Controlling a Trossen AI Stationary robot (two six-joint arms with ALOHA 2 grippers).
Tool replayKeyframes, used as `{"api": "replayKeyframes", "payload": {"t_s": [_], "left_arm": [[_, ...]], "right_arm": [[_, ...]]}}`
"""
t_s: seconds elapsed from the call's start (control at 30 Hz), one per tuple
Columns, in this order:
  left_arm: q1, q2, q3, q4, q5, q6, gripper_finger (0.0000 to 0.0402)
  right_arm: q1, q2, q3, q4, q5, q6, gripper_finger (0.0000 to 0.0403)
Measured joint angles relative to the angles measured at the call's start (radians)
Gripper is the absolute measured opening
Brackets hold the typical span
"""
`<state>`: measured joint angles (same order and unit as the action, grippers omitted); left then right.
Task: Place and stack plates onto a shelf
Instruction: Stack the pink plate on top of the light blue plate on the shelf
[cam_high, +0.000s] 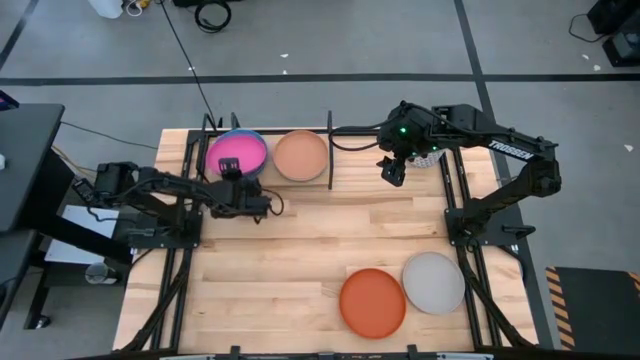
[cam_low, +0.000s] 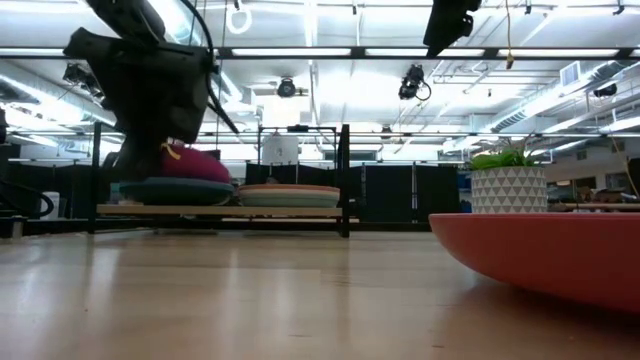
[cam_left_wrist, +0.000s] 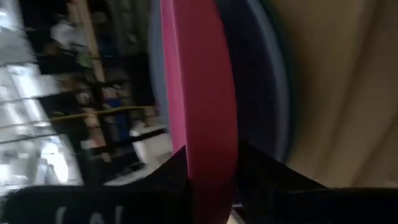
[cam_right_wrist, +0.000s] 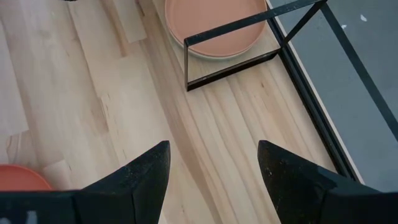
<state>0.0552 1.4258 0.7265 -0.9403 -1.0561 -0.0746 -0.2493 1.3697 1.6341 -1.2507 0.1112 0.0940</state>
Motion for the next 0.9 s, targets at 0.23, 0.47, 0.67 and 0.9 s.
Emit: {"api": "replayKeyframes", "payload": {"t_s": [0.23,0.47,0.67,0.9], "left_arm": [[0.010,0.000,0.000,0.065,0.106,0.061,0.0146],[-0.014,-0.012,0.000,0.109,0.110,0.088,0.0217],[-0.014,-0.071,0.000,0.120,0.090,0.162,0.0244],[-0.043,-0.130,0.007,0.146,0.105,0.226,0.0229]], "right_arm": [[0.000,0.000,0.000,-0.001,0.000,-0.002,0.0249],[0.000,0.000,0.000,0.000,0.000,-0.006,0.0249],[0.000,0.000,0.000,0.001,0.000,-0.007,0.0249],[0.000,0.000,0.000,0.013,-0.001,-0.007,0.0249]]}}
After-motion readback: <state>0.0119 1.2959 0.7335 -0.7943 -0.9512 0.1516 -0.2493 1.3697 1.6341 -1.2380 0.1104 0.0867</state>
